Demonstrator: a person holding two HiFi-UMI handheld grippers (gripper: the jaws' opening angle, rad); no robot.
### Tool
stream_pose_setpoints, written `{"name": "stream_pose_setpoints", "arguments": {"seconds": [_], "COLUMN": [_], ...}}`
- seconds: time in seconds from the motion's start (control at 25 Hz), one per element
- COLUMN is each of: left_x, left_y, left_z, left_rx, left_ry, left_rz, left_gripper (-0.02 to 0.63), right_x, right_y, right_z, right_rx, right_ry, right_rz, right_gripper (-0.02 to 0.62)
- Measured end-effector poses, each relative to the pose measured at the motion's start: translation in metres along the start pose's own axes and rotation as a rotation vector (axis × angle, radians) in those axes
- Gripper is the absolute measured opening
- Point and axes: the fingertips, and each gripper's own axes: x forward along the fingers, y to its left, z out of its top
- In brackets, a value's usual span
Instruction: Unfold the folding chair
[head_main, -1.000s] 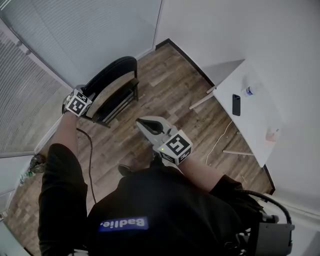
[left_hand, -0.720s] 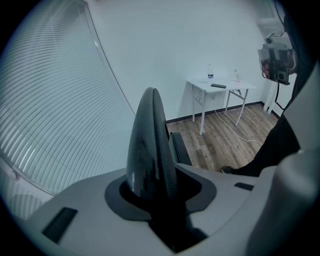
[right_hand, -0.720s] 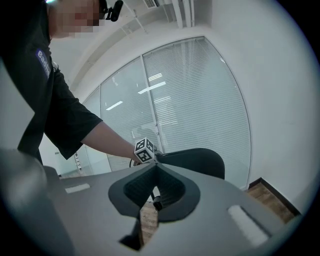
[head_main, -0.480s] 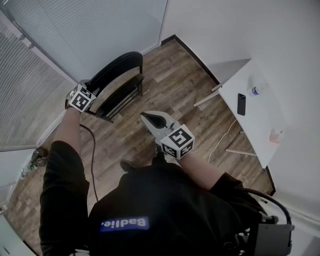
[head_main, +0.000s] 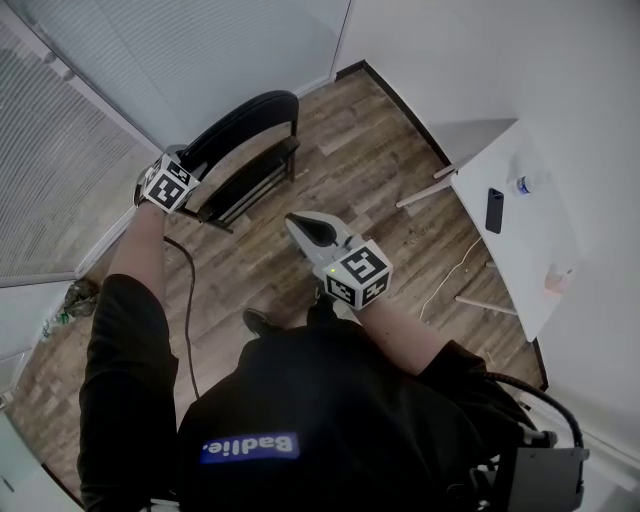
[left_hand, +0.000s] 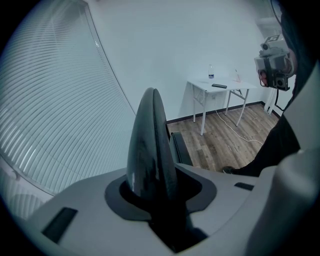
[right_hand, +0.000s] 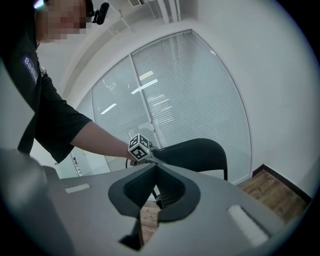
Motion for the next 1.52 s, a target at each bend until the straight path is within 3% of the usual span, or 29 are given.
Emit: {"name": "stream_pose_setpoints", "arguments": {"seconds": [0.68,1.52], "left_x": [0.002,0.002], "left_y": [0.009,0.012], "left_z": [-0.005,-0.004], "left_rx": [-0.025,-0.008], "left_ry": [0.014,-0.001], "left_rz": [-0.007,-0.003], "left_gripper": [0.124,0.127], "right_x": [0.050,0.101], "right_y": [-0.027,-0.064], "right_z": [-0.019,-0.090], "right_rx": [0.097,0.246], "right_ry": [0.036,0.105], "right_rz": [0.009,-0.008], "right_gripper": [0.005,0.012]}}
